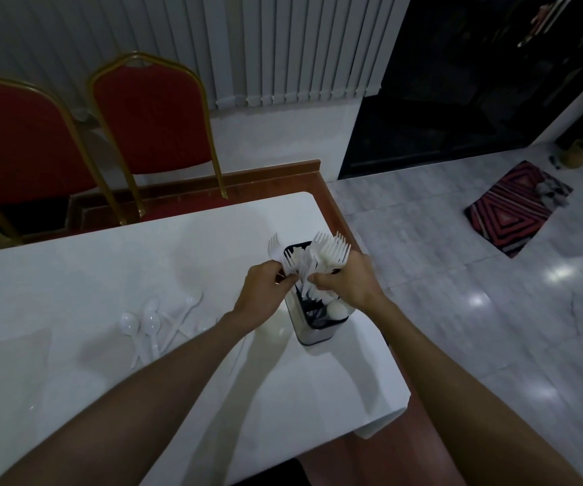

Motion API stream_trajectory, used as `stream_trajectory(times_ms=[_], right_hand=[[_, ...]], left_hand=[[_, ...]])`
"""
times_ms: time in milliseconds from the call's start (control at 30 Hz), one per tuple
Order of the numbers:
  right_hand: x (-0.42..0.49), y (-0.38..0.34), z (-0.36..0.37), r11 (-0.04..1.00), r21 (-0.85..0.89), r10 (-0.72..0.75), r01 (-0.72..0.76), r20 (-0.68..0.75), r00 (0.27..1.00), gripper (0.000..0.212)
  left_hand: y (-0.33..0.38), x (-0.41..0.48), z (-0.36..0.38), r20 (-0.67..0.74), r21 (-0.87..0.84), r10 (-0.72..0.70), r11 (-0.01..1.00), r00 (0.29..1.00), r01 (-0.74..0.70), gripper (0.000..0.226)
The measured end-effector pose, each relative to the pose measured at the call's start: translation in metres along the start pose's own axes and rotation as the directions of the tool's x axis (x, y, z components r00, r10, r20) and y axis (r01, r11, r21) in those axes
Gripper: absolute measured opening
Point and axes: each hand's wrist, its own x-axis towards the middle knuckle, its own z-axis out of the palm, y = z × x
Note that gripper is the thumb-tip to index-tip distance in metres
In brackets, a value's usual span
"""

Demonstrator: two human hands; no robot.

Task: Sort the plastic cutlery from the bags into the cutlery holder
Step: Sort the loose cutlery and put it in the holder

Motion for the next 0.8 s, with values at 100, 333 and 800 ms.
stream_trajectory(times_ms=[100, 333, 800], right_hand=[[0.001, -0.002, 0.010, 0.992, -0.128, -0.008, 0.011, 0.026, 1.000, 0.031], [0.006, 0.006, 0.014, 0.937, -0.347, -0.017, 0.045, 0.084, 0.996, 0.046], [0.001, 0.008, -0.010, 0.930, -0.238, -0.219, 0.279, 0.251, 0.943, 0.049]], left_hand=[[0.000, 0.000, 0.000, 0.015, -0.006, 0.008, 1.000, 1.000, -0.008, 0.022], [0.003, -0.002, 0.006, 0.030, -0.001, -0.011, 1.000, 0.999, 0.011, 0.024], [0.010, -0.003, 0.008, 0.147, 0.178, 0.066, 0.980, 0.987, -0.093, 0.028]])
